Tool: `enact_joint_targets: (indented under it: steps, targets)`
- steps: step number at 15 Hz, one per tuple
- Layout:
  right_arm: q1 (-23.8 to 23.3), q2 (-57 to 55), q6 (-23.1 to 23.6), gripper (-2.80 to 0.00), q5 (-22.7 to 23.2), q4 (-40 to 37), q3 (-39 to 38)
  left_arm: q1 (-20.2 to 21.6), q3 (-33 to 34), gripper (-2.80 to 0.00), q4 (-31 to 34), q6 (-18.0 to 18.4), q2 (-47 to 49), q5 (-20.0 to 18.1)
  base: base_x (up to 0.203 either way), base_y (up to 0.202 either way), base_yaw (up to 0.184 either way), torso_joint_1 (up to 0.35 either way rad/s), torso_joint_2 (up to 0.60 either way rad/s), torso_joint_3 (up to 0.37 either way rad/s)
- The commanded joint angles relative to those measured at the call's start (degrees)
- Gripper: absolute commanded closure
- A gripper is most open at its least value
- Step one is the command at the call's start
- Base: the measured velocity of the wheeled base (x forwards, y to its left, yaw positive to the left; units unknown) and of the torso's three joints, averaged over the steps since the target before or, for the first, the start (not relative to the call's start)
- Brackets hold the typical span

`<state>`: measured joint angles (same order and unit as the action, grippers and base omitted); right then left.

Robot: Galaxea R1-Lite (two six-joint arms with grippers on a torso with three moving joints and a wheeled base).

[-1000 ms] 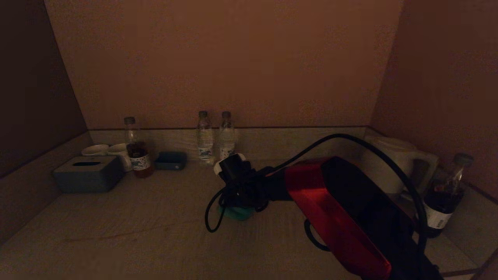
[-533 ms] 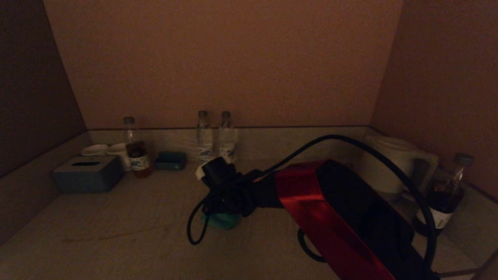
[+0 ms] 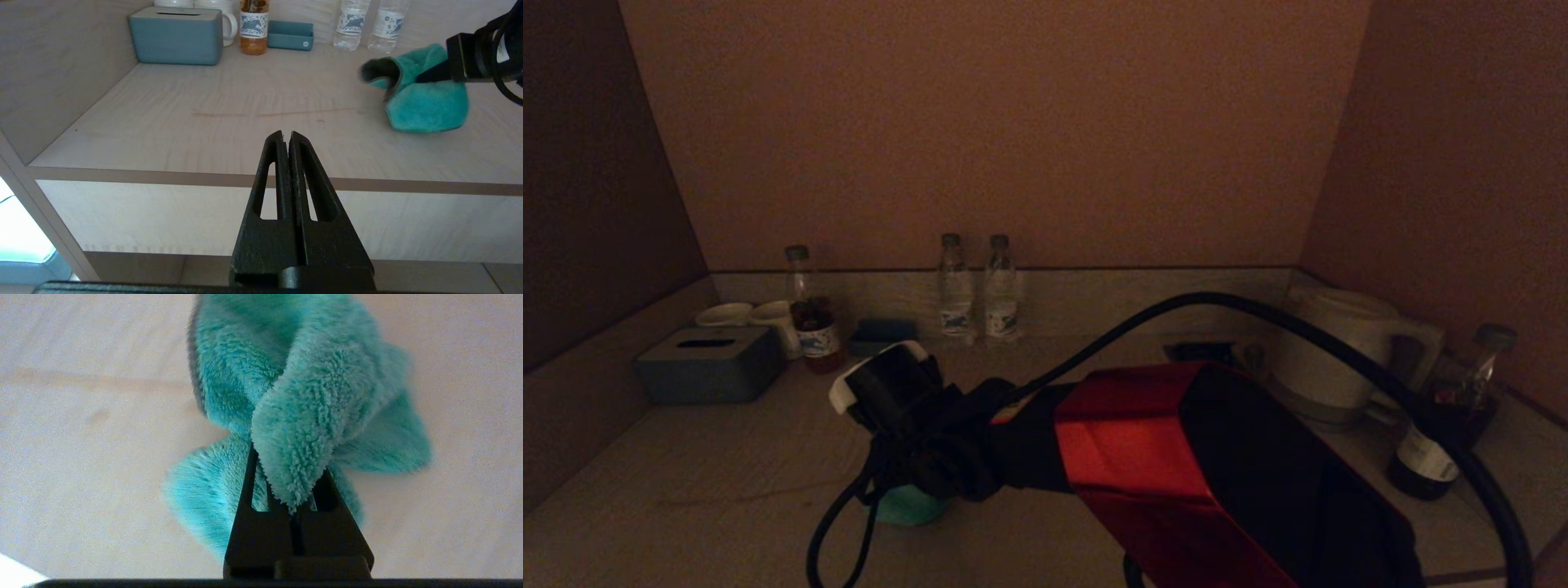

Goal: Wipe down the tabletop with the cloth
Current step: Place the tablecloth

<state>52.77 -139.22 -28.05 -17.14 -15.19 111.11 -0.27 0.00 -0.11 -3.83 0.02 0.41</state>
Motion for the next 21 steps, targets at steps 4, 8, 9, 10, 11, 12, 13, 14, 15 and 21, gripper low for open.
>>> enact_joint_targets:
  steps: [4, 8, 9, 10, 11, 12, 13, 14, 15, 21]
  targets:
    - [3.5, 1.4, -0.4, 0.0, -0.3, -0.8, -0.1, 0.1, -0.1, 0.0, -0.2, 0.0, 0.0, 0.1, 0.0, 0.0, 0.0, 0.0, 0.0, 0.0]
    - [3.7, 3.4, -0.5, 0.0, -2.3, -1.4, -0.4, 0.1, -0.1, 0.0, -0.1, 0.0, 0.0, 0.0, 0.0, 0.0, 0.0, 0.0, 0.0, 0.0]
    - [3.7, 3.4, -0.5, 0.0, -2.5, -1.5, -0.5, 0.1, -0.1, 0.0, -0.1, 0.0, 0.0, 0.0, 0.0, 0.0, 0.0, 0.0, 0.0, 0.0]
    - [3.7, 3.4, -0.7, 0.0, -2.8, -1.8, -0.5, 0.1, 0.0, 0.0, -0.1, 0.0, 0.0, 0.0, 0.0, 0.0, 0.0, 0.0, 0.0, 0.0]
    - [3.4, 3.1, -1.4, 0.0, -6.1, -3.6, -0.7, 0.0, 0.0, 0.0, -0.1, 0.0, 0.0, 0.0, 0.0, 0.0, 0.0, 0.0, 0.0, 0.0]
    - [2.7, 2.3, -1.9, 0.0, -7.5, -4.6, -0.8, 0.1, 0.0, 0.0, -0.2, 0.0, 0.0, 0.0, 0.0, 0.0, 0.0, 0.0, 0.0, 0.0]
    - [1.8, 1.8, -2.3, 0.0, -8.0, -5.1, -0.8, 0.1, 0.0, 0.0, -0.1, 0.0, 0.0, 0.0, 0.0, 0.0, 0.0, 0.0, 0.0, 0.0]
    - [1.8, 1.8, -2.3, 0.0, -8.0, -5.1, -0.8, 0.1, 0.0, 0.0, -0.1, 0.0, 0.0, 0.0, 0.0, 0.0, 0.0, 0.0, 0.0, 0.0]
    - [1.8, 1.8, -2.3, 0.0, -8.0, -5.1, -0.8, 0.1, 0.0, 0.0, -0.1, 0.0, 0.0, 0.0, 0.0, 0.0, 0.0, 0.0, 0.0, 0.0]
    - [1.5, 1.5, -1.8, 0.0, -8.2, -5.3, -0.7, 0.0, 0.0, 0.0, -0.1, 0.0, 0.0, 0.0, 0.0, 0.0, 0.0, 0.0, 0.0, 0.0]
